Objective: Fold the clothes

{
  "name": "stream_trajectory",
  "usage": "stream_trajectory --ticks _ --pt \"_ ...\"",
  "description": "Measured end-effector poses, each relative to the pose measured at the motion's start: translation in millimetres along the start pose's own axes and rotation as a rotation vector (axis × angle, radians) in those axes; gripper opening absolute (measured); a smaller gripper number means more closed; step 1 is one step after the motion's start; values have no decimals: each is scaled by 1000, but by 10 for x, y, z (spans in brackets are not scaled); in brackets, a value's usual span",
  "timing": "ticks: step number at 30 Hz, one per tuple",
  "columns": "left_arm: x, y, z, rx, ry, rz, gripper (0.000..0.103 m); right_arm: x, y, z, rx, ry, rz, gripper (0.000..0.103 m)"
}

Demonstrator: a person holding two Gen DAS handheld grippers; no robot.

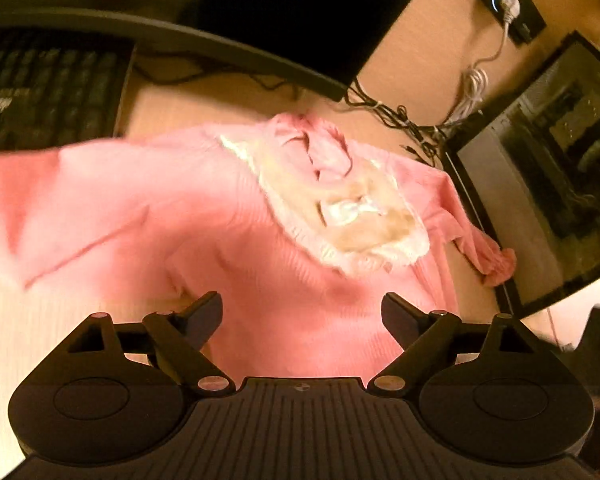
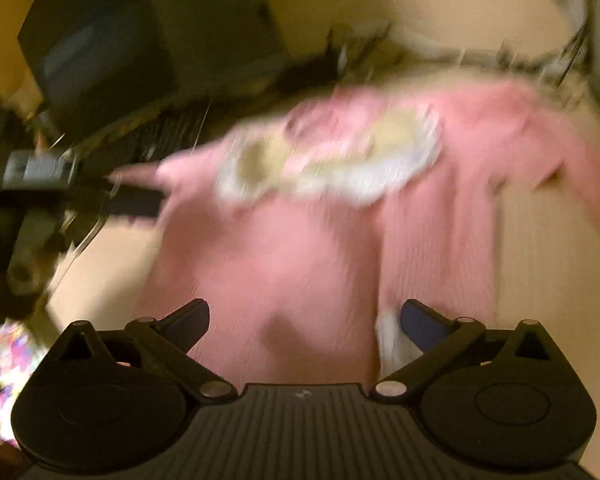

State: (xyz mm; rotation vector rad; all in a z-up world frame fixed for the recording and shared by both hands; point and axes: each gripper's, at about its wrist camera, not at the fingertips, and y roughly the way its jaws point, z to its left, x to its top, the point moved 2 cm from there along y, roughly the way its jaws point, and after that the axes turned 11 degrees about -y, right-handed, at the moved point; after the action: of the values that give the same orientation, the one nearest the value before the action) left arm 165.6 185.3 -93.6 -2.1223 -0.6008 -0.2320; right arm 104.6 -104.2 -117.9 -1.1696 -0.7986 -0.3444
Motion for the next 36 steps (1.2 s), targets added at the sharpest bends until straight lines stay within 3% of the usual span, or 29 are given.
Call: stream_trajectory --ticks 2,3,6,12,14,17,21,25,28,34,35,36 --pt "-61 -53 103 -13 -29 4 91 194 -99 -114 -103 -25 -41 98" --pt "-92 -79 154 -19 -43 7 91 285 -101 -182 -140 -39 -47 91" --pt "-86 -148 310 -12 -134 -31 89 562 148 -372 -159 -46 -49 77" --pt "-96 -288 508 37 -266 -109 90 884 970 -657 -131 23 20 75" --pt "-95 -339 574 61 -286 -123 90 891 1167 -809 -195 24 51 72" --pt "-87 -357 646 95 -309 -140 90 889 1206 -1013 -329 -4 40 71" --pt "-47 -319 719 112 -328 -141 90 789 1111 -1344 -480 65 24 71" --pt "52 -183 746 86 -346 -140 89 634 930 -1166 -449 20 18 72" --pt "185 -44 709 65 -353 -149 80 432 783 -893 -407 -20 23 78" --pt "546 202 709 182 -385 -241 74 27 489 -345 -325 -98 32 82" --pt "600 230 736 199 -402 -258 71 -41 439 -253 -311 -111 33 83" --pt "645 256 757 212 -414 -272 63 -109 390 -162 -297 -124 35 84"
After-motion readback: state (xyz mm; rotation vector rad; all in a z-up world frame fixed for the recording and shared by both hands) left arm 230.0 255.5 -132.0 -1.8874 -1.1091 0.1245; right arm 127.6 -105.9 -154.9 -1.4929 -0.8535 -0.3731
